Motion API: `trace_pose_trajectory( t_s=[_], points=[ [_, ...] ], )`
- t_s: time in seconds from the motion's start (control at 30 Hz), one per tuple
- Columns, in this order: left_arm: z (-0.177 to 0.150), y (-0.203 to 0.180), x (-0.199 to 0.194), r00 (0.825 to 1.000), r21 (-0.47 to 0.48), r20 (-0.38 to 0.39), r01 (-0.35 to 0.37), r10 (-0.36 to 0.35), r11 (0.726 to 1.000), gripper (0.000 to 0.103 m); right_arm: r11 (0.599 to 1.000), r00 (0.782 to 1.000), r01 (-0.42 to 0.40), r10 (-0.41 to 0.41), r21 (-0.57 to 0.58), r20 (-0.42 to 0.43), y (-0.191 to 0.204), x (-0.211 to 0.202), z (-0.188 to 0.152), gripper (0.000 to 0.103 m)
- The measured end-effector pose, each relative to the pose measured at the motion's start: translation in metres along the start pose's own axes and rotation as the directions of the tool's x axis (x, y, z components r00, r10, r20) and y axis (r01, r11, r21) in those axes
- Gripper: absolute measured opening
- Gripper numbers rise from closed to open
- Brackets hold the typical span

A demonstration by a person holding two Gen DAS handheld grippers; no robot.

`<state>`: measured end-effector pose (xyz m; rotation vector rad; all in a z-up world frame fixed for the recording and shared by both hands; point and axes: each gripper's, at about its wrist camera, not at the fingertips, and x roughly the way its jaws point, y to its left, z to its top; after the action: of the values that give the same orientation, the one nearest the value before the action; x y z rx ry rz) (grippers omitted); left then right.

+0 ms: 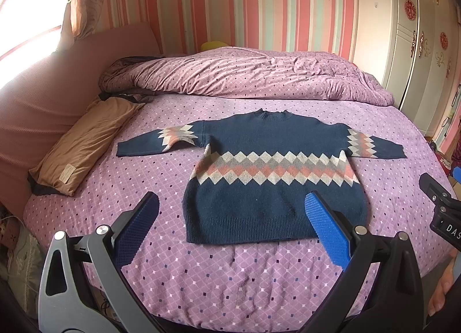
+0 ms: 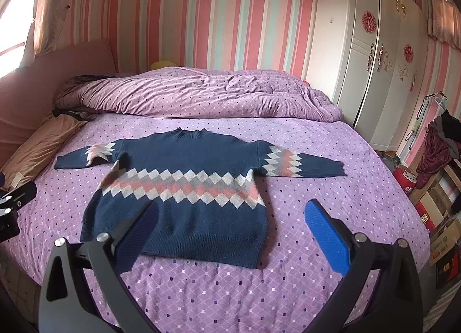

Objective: Fold small clothes

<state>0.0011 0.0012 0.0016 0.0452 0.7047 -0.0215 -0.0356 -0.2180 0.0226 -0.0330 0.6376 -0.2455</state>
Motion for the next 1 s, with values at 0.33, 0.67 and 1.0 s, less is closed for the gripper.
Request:
trace_pose_trajectory(
  t_s=[0.33,0.67,1.0],
  points=[
    [-0.0011,0.0006,-0.0006,1.000,0.000,0.001,0.000,0.000,1.000,0.100,1.000,1.000,-0.001,0.001,-0.001,0.000,-0.0005,-0.0001,0.0003,0.102],
    [-0.0008,0.0002,-0.0006,1.000,0.001,0.001,0.000,0.000,1.000,0.100,1.000,1.000,-0.002,0.002,-0.001,-0.001,0.0017,0.0000,0.0008,0.102],
    [-0.0014,0.0021,0.0000,1.000,0.001,-0.001,-0.001,0.001,1.000,0.100,1.000,1.000,-0.003,0.003,-0.001,-0.001,0.0044,0.0008,-0.0007,0.102]
  ],
)
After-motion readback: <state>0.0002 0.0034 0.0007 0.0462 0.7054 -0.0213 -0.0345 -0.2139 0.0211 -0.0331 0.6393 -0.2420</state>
